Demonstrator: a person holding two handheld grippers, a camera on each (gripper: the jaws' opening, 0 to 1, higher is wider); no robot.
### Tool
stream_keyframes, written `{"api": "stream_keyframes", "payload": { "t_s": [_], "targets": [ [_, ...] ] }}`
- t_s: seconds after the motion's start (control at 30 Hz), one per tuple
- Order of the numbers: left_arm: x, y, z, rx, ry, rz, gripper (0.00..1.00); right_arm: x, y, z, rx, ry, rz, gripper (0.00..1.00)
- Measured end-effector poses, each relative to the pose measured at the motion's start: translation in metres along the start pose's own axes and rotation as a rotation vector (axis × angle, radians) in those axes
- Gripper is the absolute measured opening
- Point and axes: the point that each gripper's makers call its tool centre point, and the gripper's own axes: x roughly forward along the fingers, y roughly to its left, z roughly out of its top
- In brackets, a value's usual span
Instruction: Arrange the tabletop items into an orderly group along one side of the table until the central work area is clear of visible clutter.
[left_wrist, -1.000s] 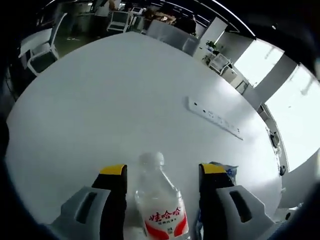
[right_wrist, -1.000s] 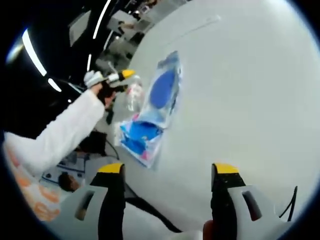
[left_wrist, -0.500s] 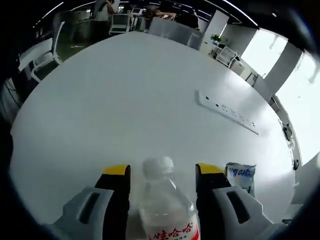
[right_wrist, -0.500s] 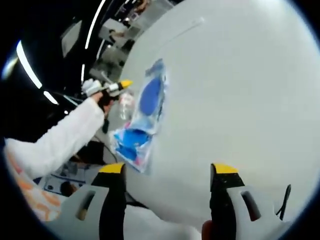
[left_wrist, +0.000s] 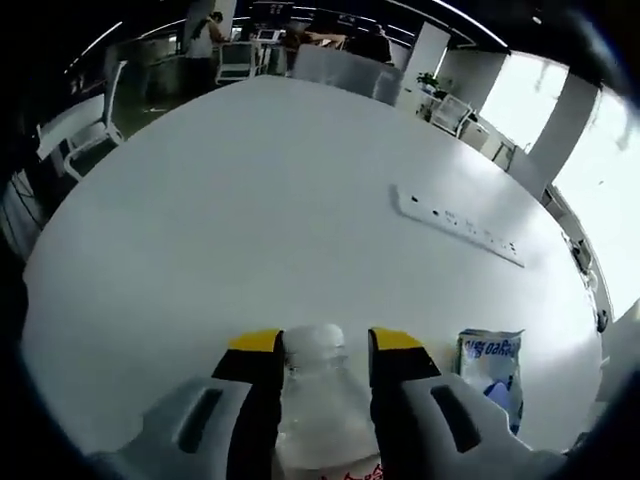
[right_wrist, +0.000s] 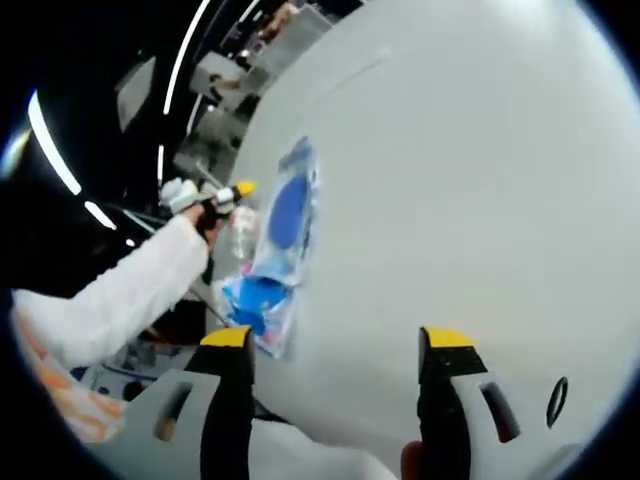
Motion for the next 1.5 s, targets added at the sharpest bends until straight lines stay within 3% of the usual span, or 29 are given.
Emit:
{"api": "stream_keyframes", "payload": {
  "t_s": [0.23, 0.4, 0.73, 1.0, 1.1, 1.37, 1.5],
  "targets": [
    [-0.001, 0.001, 0.001, -0.15, 0.009, 0.006, 0.22, -0.004, -0.002, 0.002, 0.009, -0.023, 0.004, 0.65],
    [-0.012, -0.008, 0.005, -0.096, 0.036, -0.029, 0.21, -0.01, 0.004, 0.009, 0.042, -0.07, 0.04, 0.64],
    [-0.075, -0.024, 0.049, -0.048, -0.115, -0.121, 0.2, -0.021, 0.012, 0.008, 0.035, -0.125, 0.072, 0.64],
    [-0.119, -0.035, 0.051, 0.024, -0.193, -0.175, 0.2, -0.029, 0.016, -0.005, 0.009, -0.147, 0.093, 0.64],
    [-0.133, -0.044, 0.047, 0.107, -0.217, -0.206, 0.21, -0.032, 0.015, -0.01, -0.003, -0.15, 0.097, 0.64],
    [-0.15, -0.043, 0.043, 0.174, -0.25, -0.228, 0.2, -0.044, 0.013, -0.012, 0.011, -0.194, 0.108, 0.64],
    [-0.158, -0.042, 0.05, 0.206, -0.284, -0.231, 0.2, -0.051, 0.017, -0.006, 0.037, -0.234, 0.128, 0.64]
  ]
}}
